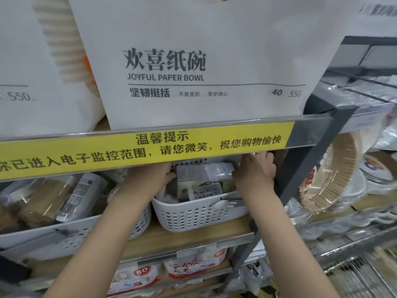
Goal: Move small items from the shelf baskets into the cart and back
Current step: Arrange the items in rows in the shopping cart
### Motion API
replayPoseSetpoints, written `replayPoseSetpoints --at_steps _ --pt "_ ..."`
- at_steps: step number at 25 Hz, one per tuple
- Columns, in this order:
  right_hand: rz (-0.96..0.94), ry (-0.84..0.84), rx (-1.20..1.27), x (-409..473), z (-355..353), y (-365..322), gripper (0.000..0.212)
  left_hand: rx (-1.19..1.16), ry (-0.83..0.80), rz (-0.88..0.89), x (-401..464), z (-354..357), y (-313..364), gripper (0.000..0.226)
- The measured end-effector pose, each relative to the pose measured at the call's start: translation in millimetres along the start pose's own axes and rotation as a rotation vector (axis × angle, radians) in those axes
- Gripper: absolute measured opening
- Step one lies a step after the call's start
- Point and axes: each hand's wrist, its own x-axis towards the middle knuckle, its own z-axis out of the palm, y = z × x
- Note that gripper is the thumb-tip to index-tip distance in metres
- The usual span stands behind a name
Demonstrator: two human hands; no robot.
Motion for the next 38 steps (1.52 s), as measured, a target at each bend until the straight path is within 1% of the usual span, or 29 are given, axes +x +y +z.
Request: replayPoseSetpoints --at_steps 3,5,6,7,8,9,11,13,14,16,17,18,20,22,24,26,29,30,32,34,36,38 --pt "0.018 0.092 -0.057 -0.8 -3.4 -2.6 0.035 -0.004 -0.028 -0.002 7.7 9.7 1.1 0.056" --pt "0.002 0.095 -0.078 -1.1 -4.2 -2.2 0.034 0.019 -0.007 -0.027 9.3 15.6 0.7 0.054" --pt "-0.006 0.084 -0.071 0.9 -2.9 -1.4 0.030 0.026 0.005 -0.043 9.2 15.9 2.1 0.047" --pt "-0.012 0.083 -0.050 2.5 -1.4 -0.4 0.026 0.039 0.027 -0.047 10.0 14.6 4.1 0.034" --pt "-0.014 0.094 -0.021 3.1 -0.2 -0.1 0.022 0.063 0.017 -0.046 9.8 11.4 6.8 0.017" --pt "-0.019 0.122 0.017 4.0 1.2 0.1 0.017 0.082 0.017 -0.018 8.2 8.4 9.1 0.010" --pt "-0.038 0.171 0.113 4.2 3.3 1.2 0.013 0.044 0.048 0.045 5.1 6.9 7.4 0.014" --pt "-0.085 0.228 0.254 -0.9 2.1 2.4 0.011 -0.060 0.049 0.030 -1.3 1.3 5.9 0.027" --pt "-0.128 0.250 0.340 -5.5 -0.1 2.7 0.012 -0.161 0.072 -0.016 -7.1 -5.0 6.1 0.026" --pt "-0.230 0.277 0.480 -17.5 -7.2 2.8 0.020 -0.355 0.154 -0.140 -20.6 -17.7 4.3 0.008" --pt "-0.264 0.281 0.551 -26.0 -12.1 3.1 0.027 -0.429 0.214 -0.178 -26.1 -20.0 1.9 0.015" --pt "-0.285 0.270 0.630 -34.2 -16.4 3.8 0.028 -0.500 0.289 -0.184 -32.0 -22.1 -0.8 0.018" --pt "-0.311 0.242 0.752 -50.4 -21.0 7.3 0.017 -0.641 0.407 -0.144 -43.4 -23.7 -5.0 0.014" --pt "-0.308 0.252 0.814 -66.2 -21.2 11.7 0.019 -0.732 0.452 -0.076 -56.2 -22.7 -3.8 0.018" --pt "-0.291 0.263 0.877 -82.0 -21.3 16.3 0.020 -0.887 0.490 -0.005 -69.6 -24.2 1.0 0.017" --pt "-0.268 0.270 0.948 -100.1 -25.5 21.4 0.022 -1.024 0.516 0.088 -85.9 -28.2 7.1 0.028" --pt "-0.199 0.295 1.098 -132.1 -33.4 33.8 0.026 -1.147 0.545 0.189 -104.7 -28.9 16.4 0.030" --pt "-0.163 0.308 1.152 -143.2 -34.5 38.7 0.026 -1.212 0.546 0.209 -109.9 -27.3 21.0 0.034" --pt "-0.058 0.352 1.254 -165.9 -33.8 50.8 0.026 -1.374 0.489 0.234 -119.3 -20.7 34.0 0.042" --pt "0.070 0.400 1.340 -187.7 -31.5 65.0 0.026 -1.424 0.425 0.243 -126.1 -10.6 50.2 0.044" --pt "0.190 0.462 1.355 -208.0 -28.4 82.5 0.026 -1.449 0.302 0.251 -129.5 1.1 70.4 0.041" --pt "0.320 0.528 1.357 -229.4 -27.1 104.3 0.026 -1.497 0.116 0.259 -132.2 13.6 98.0 0.032"
